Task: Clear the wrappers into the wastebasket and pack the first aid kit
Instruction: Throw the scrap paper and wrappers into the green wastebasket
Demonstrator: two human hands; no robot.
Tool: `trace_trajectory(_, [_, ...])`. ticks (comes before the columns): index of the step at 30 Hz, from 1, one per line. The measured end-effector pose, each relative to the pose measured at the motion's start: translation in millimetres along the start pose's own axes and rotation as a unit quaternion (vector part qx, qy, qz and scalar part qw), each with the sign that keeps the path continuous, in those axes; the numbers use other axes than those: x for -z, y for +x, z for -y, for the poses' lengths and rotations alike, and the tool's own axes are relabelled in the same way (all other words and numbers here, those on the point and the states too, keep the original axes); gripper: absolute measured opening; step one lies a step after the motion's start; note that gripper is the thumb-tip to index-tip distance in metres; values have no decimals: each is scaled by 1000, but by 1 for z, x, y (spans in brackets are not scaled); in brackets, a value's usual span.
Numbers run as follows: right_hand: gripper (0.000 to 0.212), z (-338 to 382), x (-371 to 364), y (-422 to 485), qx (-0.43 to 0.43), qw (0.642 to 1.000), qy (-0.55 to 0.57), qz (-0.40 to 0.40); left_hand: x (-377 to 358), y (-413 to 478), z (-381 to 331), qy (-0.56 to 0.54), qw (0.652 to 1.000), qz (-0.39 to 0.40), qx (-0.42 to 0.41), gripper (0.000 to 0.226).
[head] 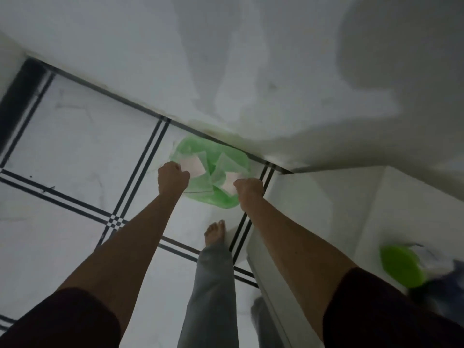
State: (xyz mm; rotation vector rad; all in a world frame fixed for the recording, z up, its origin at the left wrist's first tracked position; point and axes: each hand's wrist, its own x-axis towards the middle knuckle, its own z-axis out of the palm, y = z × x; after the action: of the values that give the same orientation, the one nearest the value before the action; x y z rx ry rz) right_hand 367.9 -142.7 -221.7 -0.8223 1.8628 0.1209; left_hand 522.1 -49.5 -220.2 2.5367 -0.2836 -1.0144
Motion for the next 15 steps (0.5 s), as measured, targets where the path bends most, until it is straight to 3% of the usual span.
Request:
trace_trajectory(5, [44,-20,-51,56,-36,998,-11,40,-50,51,31,36,999,36,-8,4])
trace_trajectory(9, [49,-33,-54,54,-48,994,-77,65,-61,54,46,64,996,55,18,35])
trace_trajectory(11, [43,-39,-44,42,-9,990,-133,53,-55,41,50,73,996,51,15,36])
trace_trajectory(15, [28,-43,-7,3,161,953,-253,44,-37,-8,42,86,992,52,-71,34])
